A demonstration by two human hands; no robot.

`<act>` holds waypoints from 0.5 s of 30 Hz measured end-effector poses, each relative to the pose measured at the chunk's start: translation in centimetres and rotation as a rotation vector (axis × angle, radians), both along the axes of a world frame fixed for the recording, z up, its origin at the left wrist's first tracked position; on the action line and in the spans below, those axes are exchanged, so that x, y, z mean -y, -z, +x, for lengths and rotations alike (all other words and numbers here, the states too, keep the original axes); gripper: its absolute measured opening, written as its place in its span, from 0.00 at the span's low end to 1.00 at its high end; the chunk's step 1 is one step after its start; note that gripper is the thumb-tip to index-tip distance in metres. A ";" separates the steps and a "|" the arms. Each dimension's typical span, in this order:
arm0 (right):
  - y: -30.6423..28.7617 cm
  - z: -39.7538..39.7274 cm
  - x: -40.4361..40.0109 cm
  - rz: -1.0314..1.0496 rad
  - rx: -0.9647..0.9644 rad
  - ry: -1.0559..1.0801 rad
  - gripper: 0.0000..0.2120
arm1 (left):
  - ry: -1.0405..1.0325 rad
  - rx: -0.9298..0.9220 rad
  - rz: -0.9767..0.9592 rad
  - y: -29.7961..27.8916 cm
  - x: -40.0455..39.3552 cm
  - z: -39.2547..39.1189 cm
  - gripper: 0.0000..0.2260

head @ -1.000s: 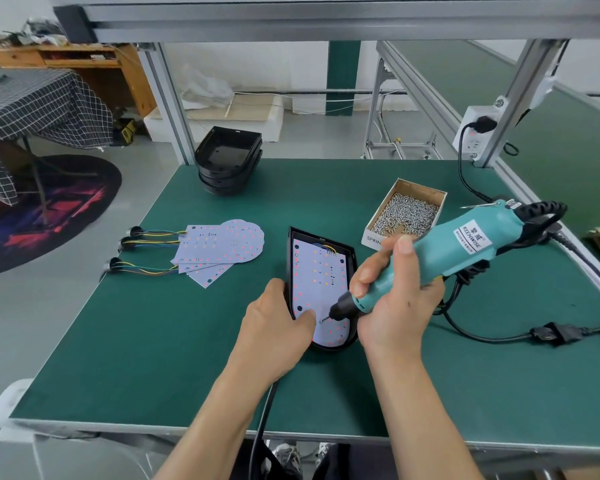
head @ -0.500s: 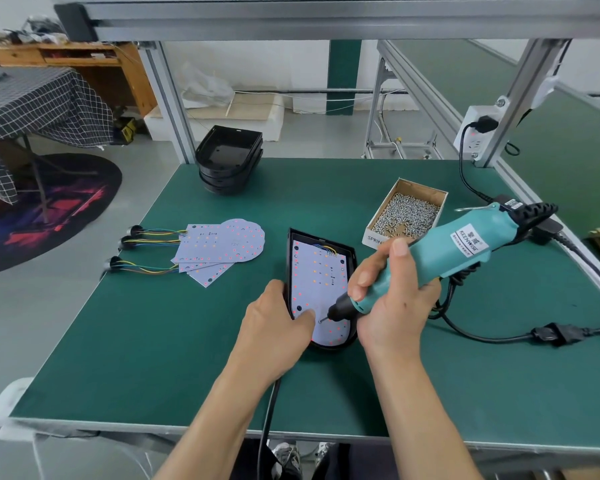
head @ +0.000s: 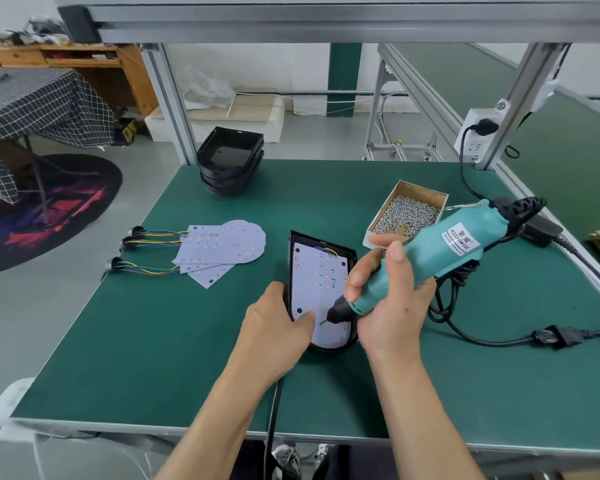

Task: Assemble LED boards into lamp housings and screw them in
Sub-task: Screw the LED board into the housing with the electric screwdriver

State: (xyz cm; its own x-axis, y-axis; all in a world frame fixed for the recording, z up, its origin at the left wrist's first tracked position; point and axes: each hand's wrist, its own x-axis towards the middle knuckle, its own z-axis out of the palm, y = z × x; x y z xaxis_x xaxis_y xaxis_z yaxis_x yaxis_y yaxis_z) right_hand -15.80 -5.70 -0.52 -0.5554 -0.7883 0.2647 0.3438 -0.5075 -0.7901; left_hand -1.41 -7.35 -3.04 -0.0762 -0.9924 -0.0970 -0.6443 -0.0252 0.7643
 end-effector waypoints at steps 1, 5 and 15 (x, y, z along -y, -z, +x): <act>-0.1 0.0 0.0 -0.007 -0.003 -0.015 0.10 | 0.002 0.002 0.001 0.0 0.0 0.0 0.12; -0.8 -0.3 -0.2 -0.029 0.031 -0.044 0.11 | 0.012 -0.018 0.012 -0.1 0.1 0.0 0.12; -4.4 -5.4 -1.2 0.054 0.362 0.203 0.11 | 0.014 -0.129 0.083 -0.1 -0.1 0.5 0.10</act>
